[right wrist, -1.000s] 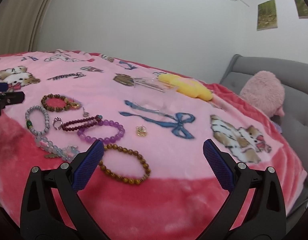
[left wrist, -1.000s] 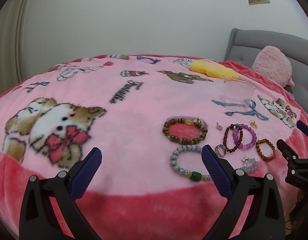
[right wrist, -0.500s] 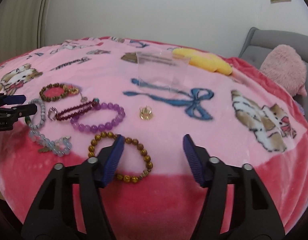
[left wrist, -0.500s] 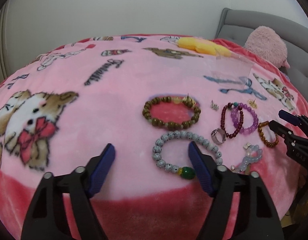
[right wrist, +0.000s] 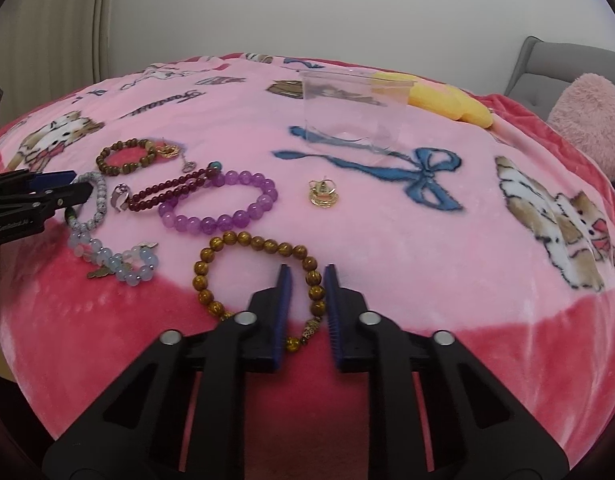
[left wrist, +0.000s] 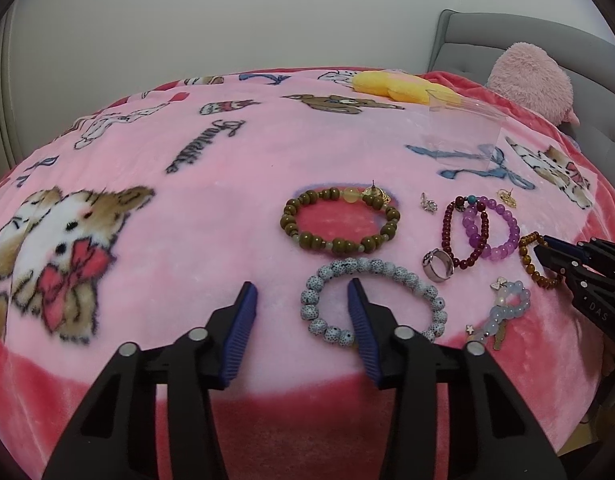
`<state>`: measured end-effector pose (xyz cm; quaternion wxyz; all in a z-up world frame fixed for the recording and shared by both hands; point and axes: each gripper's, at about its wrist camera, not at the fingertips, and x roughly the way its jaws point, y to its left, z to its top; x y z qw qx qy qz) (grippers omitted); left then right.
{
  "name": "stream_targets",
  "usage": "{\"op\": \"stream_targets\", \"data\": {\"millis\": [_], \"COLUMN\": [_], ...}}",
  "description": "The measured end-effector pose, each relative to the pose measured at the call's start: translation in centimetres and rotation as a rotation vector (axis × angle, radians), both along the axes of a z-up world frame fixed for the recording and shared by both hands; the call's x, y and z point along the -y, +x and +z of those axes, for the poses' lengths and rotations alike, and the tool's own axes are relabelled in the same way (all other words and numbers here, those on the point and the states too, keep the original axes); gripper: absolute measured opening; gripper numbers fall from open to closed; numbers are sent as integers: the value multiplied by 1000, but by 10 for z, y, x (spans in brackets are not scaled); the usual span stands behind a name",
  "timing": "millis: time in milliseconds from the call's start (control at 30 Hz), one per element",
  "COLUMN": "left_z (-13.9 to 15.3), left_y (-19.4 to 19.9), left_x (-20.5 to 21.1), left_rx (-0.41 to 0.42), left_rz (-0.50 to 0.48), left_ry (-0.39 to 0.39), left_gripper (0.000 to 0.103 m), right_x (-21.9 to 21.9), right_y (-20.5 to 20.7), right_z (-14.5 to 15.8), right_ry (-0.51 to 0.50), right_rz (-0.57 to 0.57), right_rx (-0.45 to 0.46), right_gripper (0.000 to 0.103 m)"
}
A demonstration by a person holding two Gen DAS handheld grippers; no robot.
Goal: Organize jewelry
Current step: 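Grasp the grey bead bracelet with left tool while right tool grasps tiger-eye bracelet, then carry both bracelets to the clear box and release them inside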
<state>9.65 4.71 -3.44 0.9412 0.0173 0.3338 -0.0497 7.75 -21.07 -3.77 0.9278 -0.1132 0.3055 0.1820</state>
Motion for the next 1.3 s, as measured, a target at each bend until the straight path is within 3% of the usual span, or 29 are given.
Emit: {"op": "stream_targets", "data": {"millis": [167,233,433,700,800,1033,1300], "left_z": [0,1,12,49,61,88,123], "left_y": [-4,-5,-13,-33,-33,-19,23], "left_x": [5,6,5,20,26,40,69], "left_rx": [15,28,59,158,158,141,133], "left_rz": [-4,4,-4,-69,-106,-193,-262], "left_ry": [39,52,24,24,12,-61,-135], "left_gripper": [27,9,8,8,8,8,8], "right_x": [-2,-2,1,5,5,5,10], "right_y": [-4,-6,-10,-22,-22,-17,16], "right_z": [0,0,12,45,58,93,134], "right_ry": [-3,-10,33,71,77,86,88], "right_rz": [9,9,32,63,70,79,41], "right_rx": [12,20,27,89,112,173,194], "right_gripper": [8,8,8,8,8,8,8]}}
